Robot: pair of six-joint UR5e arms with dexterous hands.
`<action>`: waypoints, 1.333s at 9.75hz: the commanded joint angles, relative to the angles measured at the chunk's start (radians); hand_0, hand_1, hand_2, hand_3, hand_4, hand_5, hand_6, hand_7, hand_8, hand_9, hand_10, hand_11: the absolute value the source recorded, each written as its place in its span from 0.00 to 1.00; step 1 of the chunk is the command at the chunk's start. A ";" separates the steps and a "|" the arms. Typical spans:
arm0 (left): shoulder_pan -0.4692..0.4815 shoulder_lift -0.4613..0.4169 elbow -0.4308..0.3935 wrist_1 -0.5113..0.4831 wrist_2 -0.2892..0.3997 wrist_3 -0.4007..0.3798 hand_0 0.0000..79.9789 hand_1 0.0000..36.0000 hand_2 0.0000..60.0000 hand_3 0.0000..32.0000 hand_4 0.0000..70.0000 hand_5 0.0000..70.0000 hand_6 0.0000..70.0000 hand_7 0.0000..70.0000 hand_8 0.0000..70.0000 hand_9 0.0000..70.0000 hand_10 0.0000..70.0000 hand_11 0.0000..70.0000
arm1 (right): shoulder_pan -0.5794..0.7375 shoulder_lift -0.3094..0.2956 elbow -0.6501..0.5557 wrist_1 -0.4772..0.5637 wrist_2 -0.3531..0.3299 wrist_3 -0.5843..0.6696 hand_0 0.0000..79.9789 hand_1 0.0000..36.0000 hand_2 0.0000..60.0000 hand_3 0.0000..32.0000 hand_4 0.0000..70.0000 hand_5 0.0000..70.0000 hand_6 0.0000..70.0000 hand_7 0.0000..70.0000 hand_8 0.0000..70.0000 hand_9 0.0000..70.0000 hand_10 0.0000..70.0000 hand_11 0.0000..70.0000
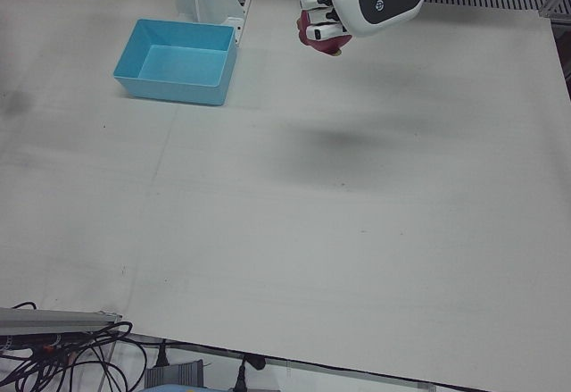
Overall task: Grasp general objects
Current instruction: 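Lift the dragon fruit off the table with the left hand, then carry the dragon fruit with the left hand over the blue tray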
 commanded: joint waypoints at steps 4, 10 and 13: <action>0.316 -0.008 0.003 -0.141 -0.185 -0.081 0.96 0.80 1.00 0.00 1.00 1.00 1.00 1.00 1.00 1.00 1.00 1.00 | 0.000 0.000 0.000 0.000 0.000 0.000 0.00 0.00 0.00 0.00 0.00 0.00 0.00 0.00 0.00 0.00 0.00 0.00; 0.599 -0.028 0.005 -0.187 -0.359 -0.063 0.96 0.81 1.00 0.00 1.00 1.00 1.00 1.00 1.00 1.00 1.00 1.00 | 0.000 0.000 0.000 0.000 0.000 0.000 0.00 0.00 0.00 0.00 0.00 0.00 0.00 0.00 0.00 0.00 0.00 0.00; 0.758 -0.097 0.006 -0.154 -0.442 0.021 0.96 0.81 1.00 0.00 1.00 1.00 1.00 1.00 1.00 1.00 1.00 1.00 | 0.000 0.000 0.000 0.000 0.000 0.000 0.00 0.00 0.00 0.00 0.00 0.00 0.00 0.00 0.00 0.00 0.00 0.00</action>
